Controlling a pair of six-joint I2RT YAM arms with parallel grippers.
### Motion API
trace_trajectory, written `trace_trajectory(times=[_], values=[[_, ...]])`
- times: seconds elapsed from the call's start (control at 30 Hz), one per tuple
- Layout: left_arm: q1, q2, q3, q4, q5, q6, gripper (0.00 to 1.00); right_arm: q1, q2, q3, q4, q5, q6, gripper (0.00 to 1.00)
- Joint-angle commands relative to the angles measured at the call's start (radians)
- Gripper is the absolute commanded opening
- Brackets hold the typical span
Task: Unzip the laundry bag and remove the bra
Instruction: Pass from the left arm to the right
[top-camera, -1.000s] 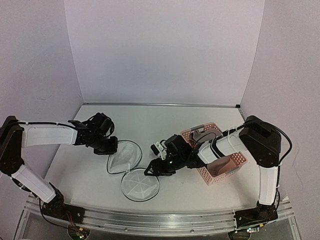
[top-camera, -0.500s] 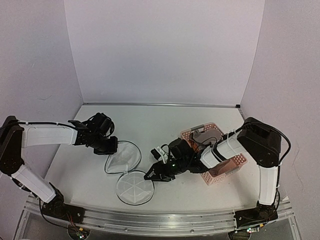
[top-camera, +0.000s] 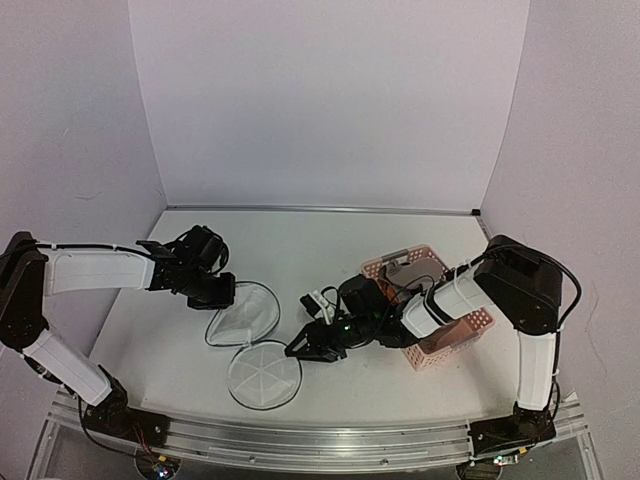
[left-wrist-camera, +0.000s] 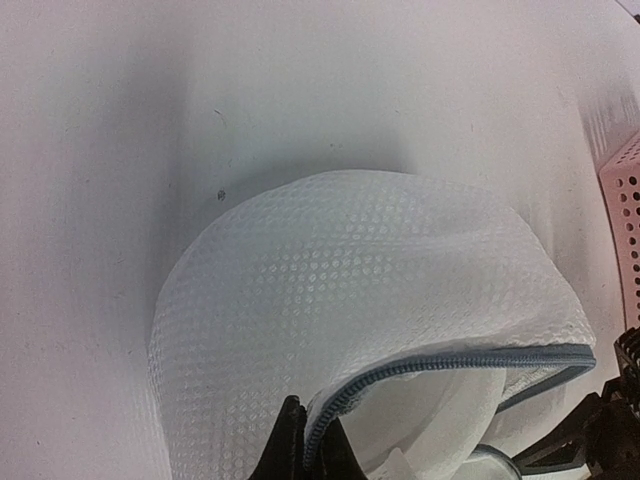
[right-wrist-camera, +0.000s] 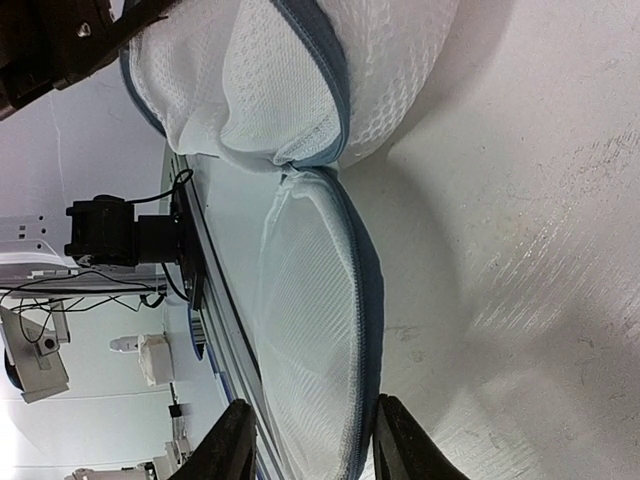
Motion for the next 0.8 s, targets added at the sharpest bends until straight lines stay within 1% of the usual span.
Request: trace_trajectory(times=[0.0,0.47,0.77], values=[[0.002,-0.022,0.02,0.029,0.008,-0.005,0.0,0.002,0.007,0.043,0.048,0.006,0.022,0.4],[0.006,-0.038,-0.028,0.069,0.031,-0.025,0.0,0.02,0.096,0.126,0.012,0.003,0.033,0.31],[0.012,-0.056,-0.046,0.078,0.04,-0.027,0.0,0.025,0.158,0.182,-0.047,-0.009,0.038,0.29]])
